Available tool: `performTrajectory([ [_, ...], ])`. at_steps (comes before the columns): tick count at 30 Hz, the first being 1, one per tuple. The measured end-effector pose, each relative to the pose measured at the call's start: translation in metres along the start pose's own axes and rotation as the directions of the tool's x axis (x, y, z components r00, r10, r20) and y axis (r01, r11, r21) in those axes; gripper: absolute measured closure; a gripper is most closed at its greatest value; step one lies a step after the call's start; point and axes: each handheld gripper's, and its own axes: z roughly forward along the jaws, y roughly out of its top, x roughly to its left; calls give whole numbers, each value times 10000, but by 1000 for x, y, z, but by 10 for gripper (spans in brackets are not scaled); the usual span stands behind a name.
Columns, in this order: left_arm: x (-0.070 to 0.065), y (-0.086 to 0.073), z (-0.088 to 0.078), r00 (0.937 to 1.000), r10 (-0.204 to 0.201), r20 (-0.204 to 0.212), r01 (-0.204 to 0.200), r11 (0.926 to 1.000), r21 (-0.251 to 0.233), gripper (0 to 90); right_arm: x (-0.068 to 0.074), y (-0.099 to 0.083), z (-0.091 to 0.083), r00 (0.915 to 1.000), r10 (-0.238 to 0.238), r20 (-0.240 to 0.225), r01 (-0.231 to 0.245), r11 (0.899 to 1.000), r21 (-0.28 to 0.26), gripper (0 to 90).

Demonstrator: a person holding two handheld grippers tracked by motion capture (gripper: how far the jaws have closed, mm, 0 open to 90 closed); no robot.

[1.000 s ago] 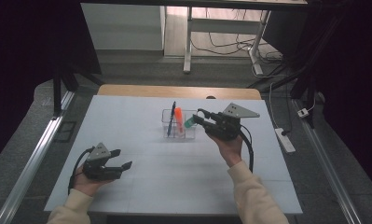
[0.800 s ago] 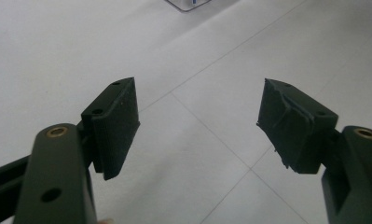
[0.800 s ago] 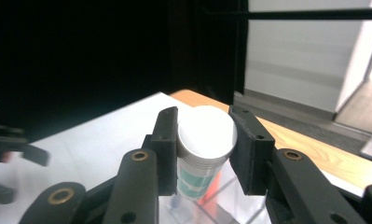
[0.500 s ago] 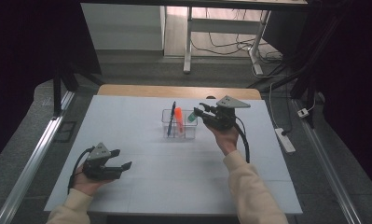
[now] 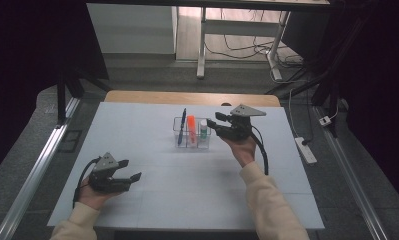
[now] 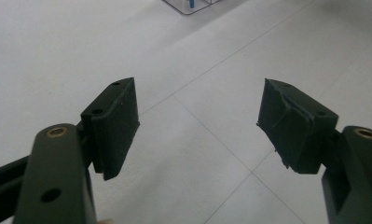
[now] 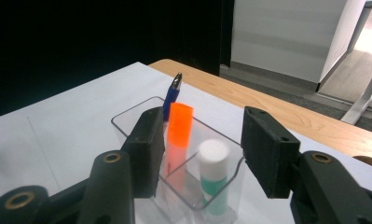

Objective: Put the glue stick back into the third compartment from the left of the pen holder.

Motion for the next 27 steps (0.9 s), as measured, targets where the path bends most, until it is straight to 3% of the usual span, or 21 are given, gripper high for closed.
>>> performTrajectory([
  [7,0,0,-1,10000,-67,-18,67,10000,-17,286,1,-14,-26,9998,-184,73,183,9997,162,448],
  [12,1,-1,0,9999,-110,12,110,9999,24,286,3,-29,-51,9987,-498,135,490,9973,551,434],
  [17,1,-1,1,9999,-134,21,134,9999,55,286,5,-44,-72,9948,-966,329,918,9879,1248,417],
  [27,1,0,2,9998,-179,-37,179,9998,70,286,0,-80,-111,9959,-795,442,691,9771,2010,402],
])
